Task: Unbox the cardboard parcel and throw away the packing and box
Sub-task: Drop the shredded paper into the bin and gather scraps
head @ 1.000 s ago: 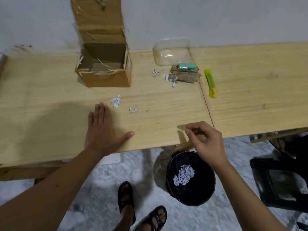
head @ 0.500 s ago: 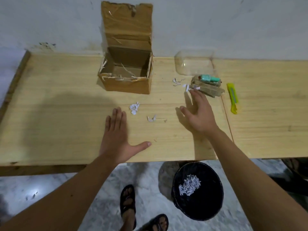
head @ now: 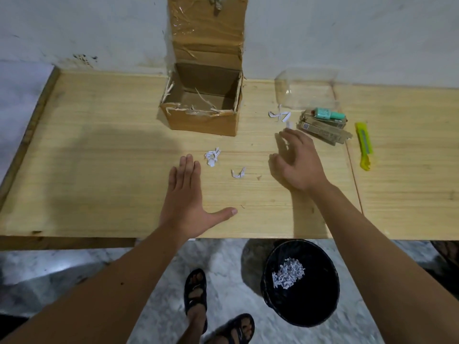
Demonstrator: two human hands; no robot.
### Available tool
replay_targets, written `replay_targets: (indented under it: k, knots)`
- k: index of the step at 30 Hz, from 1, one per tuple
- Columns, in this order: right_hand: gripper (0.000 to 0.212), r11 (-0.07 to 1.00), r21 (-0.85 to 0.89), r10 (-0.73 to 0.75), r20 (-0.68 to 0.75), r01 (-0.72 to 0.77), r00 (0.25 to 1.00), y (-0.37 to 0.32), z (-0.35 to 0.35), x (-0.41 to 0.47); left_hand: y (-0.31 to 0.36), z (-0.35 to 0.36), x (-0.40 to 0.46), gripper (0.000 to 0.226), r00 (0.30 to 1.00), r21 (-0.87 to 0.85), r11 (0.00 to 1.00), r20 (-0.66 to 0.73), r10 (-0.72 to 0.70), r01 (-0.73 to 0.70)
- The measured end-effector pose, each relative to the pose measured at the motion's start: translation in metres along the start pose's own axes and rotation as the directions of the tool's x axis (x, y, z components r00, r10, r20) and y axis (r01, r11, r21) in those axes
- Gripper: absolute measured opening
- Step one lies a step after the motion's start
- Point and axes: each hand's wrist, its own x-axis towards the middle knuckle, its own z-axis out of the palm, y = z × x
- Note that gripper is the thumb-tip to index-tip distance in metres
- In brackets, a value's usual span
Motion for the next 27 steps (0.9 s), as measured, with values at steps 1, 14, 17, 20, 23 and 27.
replay_targets:
  k: [1,14,17,20,23,27]
  knots:
    - [0.059,0.999,-0.007,-0.043,0.005,0.043,0.999,-0.001,0.003,0.0,0.0,0.0,0.0,0.149,1.0,0.004,1.0,0.004,0.003,-0.003]
    - [0.092,0.998,-0.054,0.002,0.167,0.007,0.986,-0.014,0.01,0.049,0.0,0.0,0.0,0.15,0.999,0.006,1.0,0.029,-0.017,0.017]
    - [0.079,0.997,-0.031,-0.069,0.128,0.074,0.989,-0.021,0.016,0.035,0.001,-0.002,-0.001,0.149,0.999,-0.014,1.0,0.036,-0.016,0.016]
    - [0.064,0.982,0.063,-0.185,0.111,0.179,0.977,-0.031,0.024,0.006,0.002,-0.005,-0.001,0.148,0.999,-0.033,0.999,0.044,-0.016,0.017]
    - [0.055,0.946,0.16,-0.298,0.099,0.281,0.949,-0.041,0.038,-0.024,0.003,-0.007,-0.002,0.148,0.999,-0.052,0.998,0.043,-0.017,0.019]
    - [0.048,0.906,0.206,-0.386,0.041,0.37,0.922,-0.051,0.049,-0.029,0.003,-0.006,-0.002,0.147,0.999,-0.052,0.999,0.044,-0.01,0.012]
